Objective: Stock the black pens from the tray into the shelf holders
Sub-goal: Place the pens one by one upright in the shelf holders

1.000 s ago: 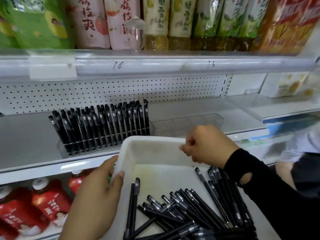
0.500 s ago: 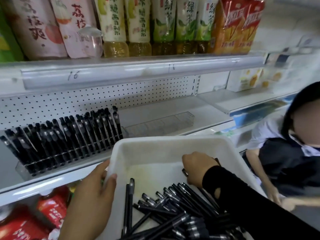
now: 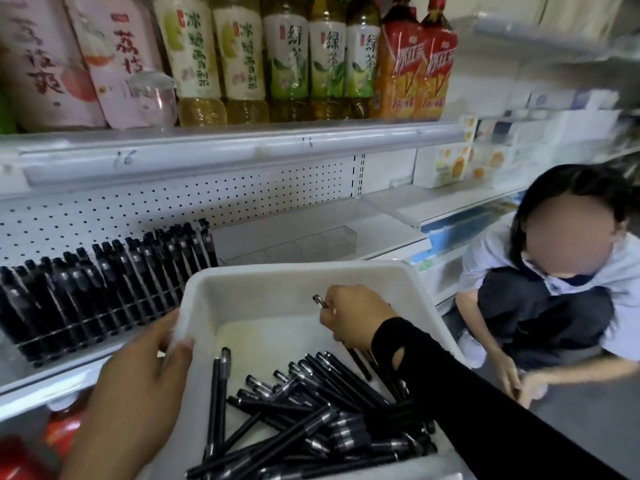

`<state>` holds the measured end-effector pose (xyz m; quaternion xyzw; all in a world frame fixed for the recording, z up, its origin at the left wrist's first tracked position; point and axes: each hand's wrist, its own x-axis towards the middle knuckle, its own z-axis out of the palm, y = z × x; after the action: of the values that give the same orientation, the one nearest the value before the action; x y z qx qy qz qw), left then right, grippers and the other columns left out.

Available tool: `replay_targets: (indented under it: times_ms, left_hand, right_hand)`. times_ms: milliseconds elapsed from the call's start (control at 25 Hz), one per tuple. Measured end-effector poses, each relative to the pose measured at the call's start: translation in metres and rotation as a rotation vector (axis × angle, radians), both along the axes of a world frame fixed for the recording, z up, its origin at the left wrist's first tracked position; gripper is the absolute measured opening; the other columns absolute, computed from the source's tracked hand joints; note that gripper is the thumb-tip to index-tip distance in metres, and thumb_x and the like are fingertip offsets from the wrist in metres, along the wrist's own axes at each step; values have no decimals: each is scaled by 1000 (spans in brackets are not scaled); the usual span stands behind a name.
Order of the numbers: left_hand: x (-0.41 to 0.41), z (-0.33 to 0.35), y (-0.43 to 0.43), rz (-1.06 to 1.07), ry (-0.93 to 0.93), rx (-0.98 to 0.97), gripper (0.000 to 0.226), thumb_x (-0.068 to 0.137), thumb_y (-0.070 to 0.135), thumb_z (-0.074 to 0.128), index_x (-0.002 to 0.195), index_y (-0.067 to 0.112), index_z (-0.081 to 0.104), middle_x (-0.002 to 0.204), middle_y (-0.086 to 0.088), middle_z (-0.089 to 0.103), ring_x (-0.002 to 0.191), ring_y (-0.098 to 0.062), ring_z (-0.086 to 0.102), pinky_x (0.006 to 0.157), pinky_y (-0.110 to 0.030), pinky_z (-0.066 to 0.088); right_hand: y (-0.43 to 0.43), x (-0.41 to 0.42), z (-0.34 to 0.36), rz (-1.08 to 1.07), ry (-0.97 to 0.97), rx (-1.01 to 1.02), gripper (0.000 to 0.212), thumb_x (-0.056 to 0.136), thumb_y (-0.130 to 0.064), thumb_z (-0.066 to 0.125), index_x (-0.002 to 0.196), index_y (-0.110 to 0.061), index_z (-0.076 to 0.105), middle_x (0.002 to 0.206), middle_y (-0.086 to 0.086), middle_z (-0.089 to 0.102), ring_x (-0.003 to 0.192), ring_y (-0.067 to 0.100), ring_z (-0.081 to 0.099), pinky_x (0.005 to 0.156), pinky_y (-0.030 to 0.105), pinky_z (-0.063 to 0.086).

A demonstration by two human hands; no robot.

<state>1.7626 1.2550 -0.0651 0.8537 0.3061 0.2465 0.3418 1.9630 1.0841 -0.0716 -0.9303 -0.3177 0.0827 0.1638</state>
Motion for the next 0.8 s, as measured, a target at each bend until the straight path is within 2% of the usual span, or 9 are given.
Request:
replay_targets:
  times_ms: [120,200,280,360,560,800]
  left_hand:
    - [4,-11,5,-23,49,-8,37,97,29,52,133,38,56,95,8,66,85,-18,64,69,-34,46]
    - [5,-16,7,-20,43,-24,40,98,29,51,137,38,54,101,5,67,89,-19,62,71,-34,43]
    - [4,-19,8,-25,58,-32,40,98,29,51,136,41,53,100,7,66,87,-16,59,69,-33,41]
    - [2,-22,11,-24,72,-38,40,98,29,50,135,42,53,98,10,67,86,-13,58,67,-31,40]
    - [-6,-22,13,10,26,-114,32,97,26,53,120,49,54,93,14,69,85,-7,64,66,-28,45]
    - [-13,-25,20,56,-27,-124,34,97,24,54,127,39,58,90,12,67,80,1,59,62,-20,40]
  right_hand:
    - [11,4,8,72,238,184,11,99,-19,47,104,-11,53,79,8,75,56,17,66,45,18,44]
    - [15,7,13,94,409,317,8,99,-13,54,107,-11,53,82,10,74,56,16,62,48,22,48]
    - [13,11,21,143,509,421,9,99,-11,57,105,-4,58,84,13,73,61,16,62,52,25,52]
    - [15,18,30,161,488,503,16,99,-15,60,100,1,63,87,11,76,63,14,63,53,23,52]
    - [40,27,47,120,362,709,13,94,-20,67,87,-9,65,84,15,76,64,15,67,57,26,54]
    - [71,32,50,125,367,832,3,96,-11,64,96,-8,66,87,17,75,70,19,72,63,26,58]
